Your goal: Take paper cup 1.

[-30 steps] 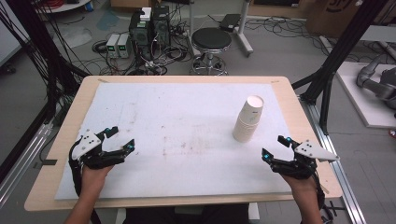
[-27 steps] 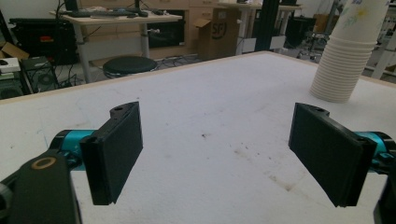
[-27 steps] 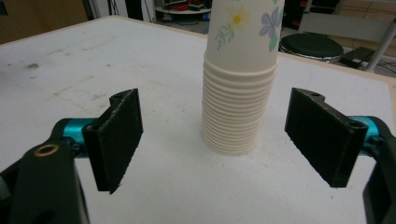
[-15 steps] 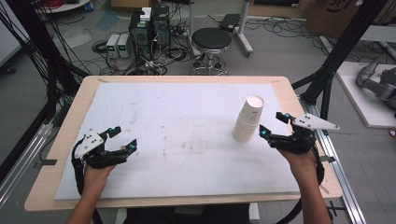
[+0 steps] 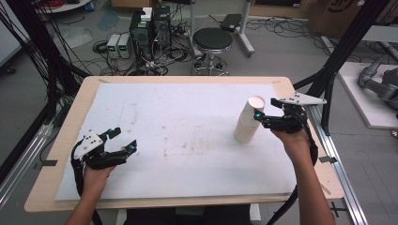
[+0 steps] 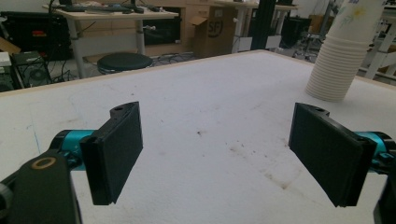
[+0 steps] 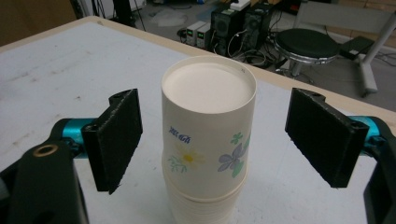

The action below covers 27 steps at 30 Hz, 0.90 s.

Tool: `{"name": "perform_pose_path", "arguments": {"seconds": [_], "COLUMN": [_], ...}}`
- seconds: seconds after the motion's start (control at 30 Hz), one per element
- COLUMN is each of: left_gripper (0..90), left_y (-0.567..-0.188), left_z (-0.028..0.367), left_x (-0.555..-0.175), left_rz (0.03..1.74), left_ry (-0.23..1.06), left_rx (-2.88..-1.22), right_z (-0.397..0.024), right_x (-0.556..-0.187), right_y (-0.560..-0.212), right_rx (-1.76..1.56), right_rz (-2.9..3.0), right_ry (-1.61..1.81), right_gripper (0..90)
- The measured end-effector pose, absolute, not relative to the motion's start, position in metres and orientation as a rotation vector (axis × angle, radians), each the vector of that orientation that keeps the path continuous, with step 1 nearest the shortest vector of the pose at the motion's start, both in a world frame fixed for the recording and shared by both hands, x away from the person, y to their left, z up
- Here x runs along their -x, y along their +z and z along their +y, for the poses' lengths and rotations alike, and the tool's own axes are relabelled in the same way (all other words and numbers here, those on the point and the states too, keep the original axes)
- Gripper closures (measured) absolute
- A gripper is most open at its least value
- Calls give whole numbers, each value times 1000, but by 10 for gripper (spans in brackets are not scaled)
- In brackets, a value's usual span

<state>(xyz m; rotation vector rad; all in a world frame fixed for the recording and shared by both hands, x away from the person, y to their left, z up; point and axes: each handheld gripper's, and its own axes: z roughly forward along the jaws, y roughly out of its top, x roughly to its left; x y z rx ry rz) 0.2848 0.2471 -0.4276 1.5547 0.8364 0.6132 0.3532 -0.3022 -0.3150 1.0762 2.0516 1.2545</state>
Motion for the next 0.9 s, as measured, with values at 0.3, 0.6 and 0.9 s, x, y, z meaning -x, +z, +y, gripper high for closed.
{"name": "perform_pose_path", "arguments": {"seconds": [0.3,0.6,0.9], "left_gripper": [176,179,180], "left_y": [-428,-429,-428], "left_z": [245,246,246], "left_x": [-287,-287,-287], "left_rz": [835,836,836], "left_ry": [605,601,602], "left_rx": [-1557,-1558,-1555], "right_z": [-293,-284,-286], "right_x": [-374,-387,-390], "right_y": [-318,-323,-322], "right_rx": [-1107,-1107,-1128], "right_rz": [2112,2166,2180], "right_ry": [1226,1212,1243], "right_gripper": [193,202,332]}}
